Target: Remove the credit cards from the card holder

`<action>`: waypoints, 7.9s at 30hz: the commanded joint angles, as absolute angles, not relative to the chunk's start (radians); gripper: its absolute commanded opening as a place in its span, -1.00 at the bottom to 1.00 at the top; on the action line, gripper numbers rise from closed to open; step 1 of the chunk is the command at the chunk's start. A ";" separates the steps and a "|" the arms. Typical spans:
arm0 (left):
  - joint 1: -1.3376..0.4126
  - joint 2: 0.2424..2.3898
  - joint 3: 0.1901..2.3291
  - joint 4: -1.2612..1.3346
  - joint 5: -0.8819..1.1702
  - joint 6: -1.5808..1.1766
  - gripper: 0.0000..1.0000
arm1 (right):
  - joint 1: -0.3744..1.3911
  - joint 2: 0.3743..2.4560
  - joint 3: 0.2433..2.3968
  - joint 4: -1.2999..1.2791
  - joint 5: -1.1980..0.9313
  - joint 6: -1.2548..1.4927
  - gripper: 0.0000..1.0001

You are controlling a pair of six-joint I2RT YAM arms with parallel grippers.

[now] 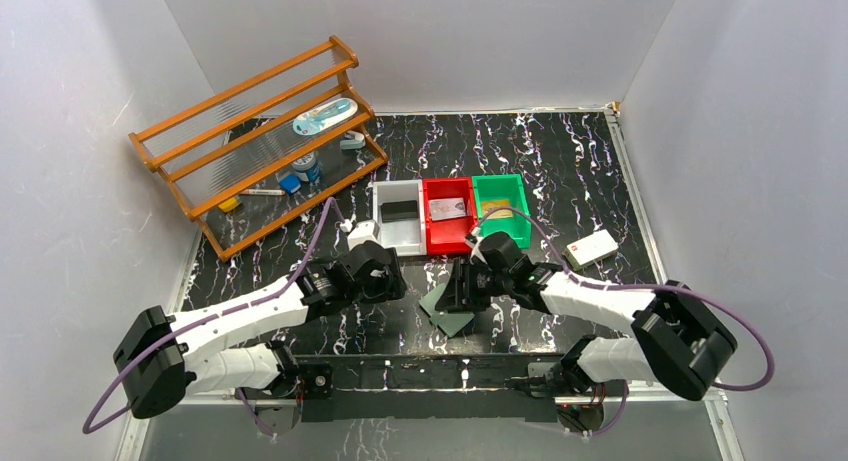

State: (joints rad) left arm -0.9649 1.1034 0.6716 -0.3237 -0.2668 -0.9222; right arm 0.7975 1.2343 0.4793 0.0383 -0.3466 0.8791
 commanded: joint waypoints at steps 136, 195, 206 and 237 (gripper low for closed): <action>-0.927 1.373 0.628 -0.108 0.191 -1.168 -0.87 | 1.098 1.295 0.732 -0.413 0.237 0.940 -0.12; -0.802 1.267 0.777 -0.498 0.012 -0.788 -0.50 | 1.024 1.561 0.852 -0.136 -0.004 0.987 -0.19; -0.757 1.266 0.680 -0.334 0.127 -0.820 0.22 | 1.022 1.568 0.800 -0.119 0.028 1.024 -0.19; -0.754 1.316 0.605 -0.210 0.236 -0.714 -1.00 | 1.012 1.364 0.830 -0.247 0.095 0.892 0.04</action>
